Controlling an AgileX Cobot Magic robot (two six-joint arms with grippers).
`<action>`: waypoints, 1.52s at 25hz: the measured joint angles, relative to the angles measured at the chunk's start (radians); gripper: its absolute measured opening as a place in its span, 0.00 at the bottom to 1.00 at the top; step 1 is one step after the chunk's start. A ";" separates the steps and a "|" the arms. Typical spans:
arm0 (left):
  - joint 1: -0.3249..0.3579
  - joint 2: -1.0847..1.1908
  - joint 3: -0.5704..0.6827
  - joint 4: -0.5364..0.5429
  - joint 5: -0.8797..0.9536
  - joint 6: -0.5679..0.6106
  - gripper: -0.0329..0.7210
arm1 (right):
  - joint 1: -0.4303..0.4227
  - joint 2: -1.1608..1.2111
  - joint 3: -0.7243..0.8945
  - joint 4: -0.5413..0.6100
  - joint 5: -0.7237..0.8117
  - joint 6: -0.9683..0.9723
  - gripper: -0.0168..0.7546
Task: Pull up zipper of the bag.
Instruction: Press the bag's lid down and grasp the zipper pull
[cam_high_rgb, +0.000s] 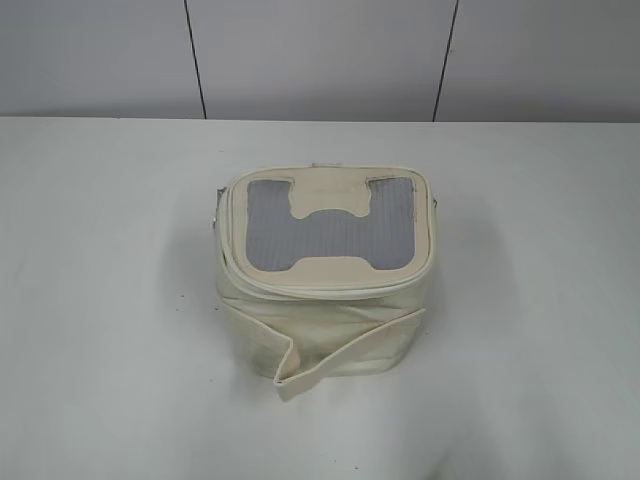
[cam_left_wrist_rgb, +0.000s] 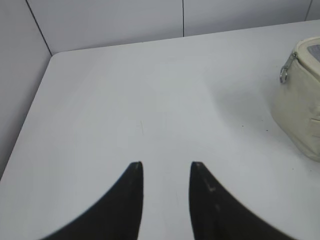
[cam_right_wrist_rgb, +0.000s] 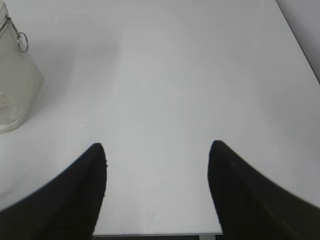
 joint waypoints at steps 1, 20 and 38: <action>0.000 0.000 0.000 0.000 0.000 0.000 0.37 | 0.000 0.000 0.000 0.000 0.000 0.000 0.68; 0.000 0.000 0.000 0.000 0.000 0.000 0.36 | 0.000 0.004 0.000 0.000 0.000 0.000 0.68; 0.000 0.610 -0.045 -0.486 -0.366 0.125 0.36 | 0.052 0.399 -0.030 0.137 -0.380 -0.104 0.62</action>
